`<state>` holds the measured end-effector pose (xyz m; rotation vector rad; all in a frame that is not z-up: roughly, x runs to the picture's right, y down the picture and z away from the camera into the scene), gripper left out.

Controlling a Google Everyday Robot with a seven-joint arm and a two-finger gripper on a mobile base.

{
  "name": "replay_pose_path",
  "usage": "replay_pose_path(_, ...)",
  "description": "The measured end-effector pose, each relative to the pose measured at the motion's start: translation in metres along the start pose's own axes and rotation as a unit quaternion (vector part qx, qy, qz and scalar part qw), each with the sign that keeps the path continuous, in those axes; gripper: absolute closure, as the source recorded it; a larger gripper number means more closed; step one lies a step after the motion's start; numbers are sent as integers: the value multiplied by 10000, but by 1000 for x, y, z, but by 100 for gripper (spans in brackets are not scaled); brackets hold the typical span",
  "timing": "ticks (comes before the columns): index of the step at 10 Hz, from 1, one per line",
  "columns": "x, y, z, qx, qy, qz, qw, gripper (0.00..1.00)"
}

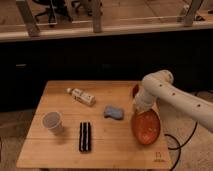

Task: Pick up the ceramic bowl

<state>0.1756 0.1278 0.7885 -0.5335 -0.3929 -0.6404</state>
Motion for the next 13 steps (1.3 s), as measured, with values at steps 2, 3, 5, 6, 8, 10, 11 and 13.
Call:
replay_pose_path(2, -4, -12, -13, 41, -24, -121, 9999, 98)
replay_pose_path(3, -6, -16, -19, 56, -40, -176, 9998, 98)
replay_pose_path(5, -7, -19, -21, 35, -55, -279, 9996, 98)
replay_pose_path(6, -8, -22, -23, 65, -70, -345, 9994, 98)
replay_pose_path(8, -10, -27, -27, 87, -115, -431, 9990, 98)
replay_pose_path(10, -13, -35, -30, 103, -150, -528, 9984, 98)
replay_pose_path(11, -13, -35, -30, 114, -158, -552, 9983, 98)
replay_pose_path(13, -10, -36, -32, 156, -178, -610, 9979, 98)
